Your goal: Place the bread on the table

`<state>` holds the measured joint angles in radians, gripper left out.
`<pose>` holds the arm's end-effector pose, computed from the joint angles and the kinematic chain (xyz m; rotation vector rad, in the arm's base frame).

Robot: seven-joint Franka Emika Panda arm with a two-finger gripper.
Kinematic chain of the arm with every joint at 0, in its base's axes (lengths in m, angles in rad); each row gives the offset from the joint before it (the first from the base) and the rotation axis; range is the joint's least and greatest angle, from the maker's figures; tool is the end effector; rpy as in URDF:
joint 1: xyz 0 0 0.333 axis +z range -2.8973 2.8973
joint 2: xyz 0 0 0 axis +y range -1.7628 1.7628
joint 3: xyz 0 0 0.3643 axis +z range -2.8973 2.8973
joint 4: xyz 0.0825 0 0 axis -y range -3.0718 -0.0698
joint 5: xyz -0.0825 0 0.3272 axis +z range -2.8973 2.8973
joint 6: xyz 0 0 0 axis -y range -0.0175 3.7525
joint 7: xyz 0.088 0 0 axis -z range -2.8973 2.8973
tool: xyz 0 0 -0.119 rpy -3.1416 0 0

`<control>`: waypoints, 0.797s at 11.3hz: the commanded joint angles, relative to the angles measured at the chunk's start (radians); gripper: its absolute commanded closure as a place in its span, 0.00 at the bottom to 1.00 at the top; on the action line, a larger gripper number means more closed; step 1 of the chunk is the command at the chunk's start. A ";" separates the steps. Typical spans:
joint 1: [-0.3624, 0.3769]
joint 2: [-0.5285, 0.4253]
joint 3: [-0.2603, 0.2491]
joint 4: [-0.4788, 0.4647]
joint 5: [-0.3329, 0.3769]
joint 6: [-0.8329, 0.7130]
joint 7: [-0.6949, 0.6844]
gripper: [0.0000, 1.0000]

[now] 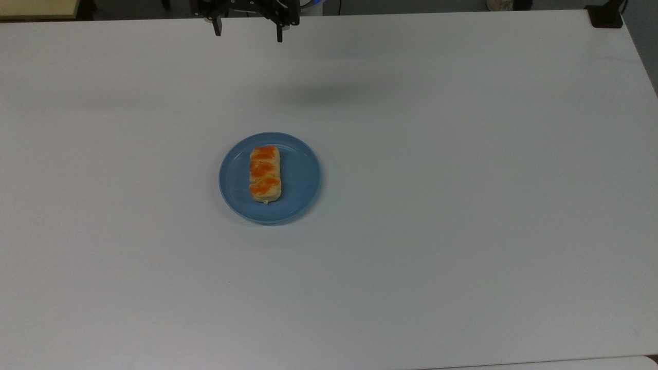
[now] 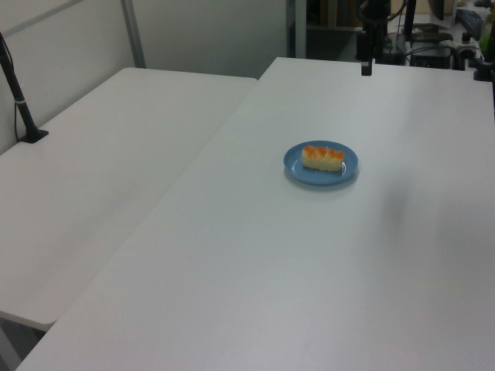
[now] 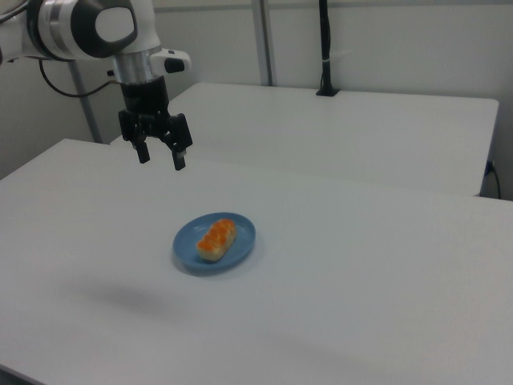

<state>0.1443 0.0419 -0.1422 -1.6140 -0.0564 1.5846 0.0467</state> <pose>0.5099 -0.0038 0.6234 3.0751 -0.0644 -0.1067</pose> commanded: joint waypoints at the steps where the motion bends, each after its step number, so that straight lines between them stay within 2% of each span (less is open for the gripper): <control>1: -0.006 -0.001 0.006 -0.014 0.009 0.009 0.001 0.00; 9: 0.001 0.001 -0.007 -0.012 0.009 0.006 -0.019 0.00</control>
<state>0.1443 0.0501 -0.1422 -1.6150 -0.0564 1.5846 0.0466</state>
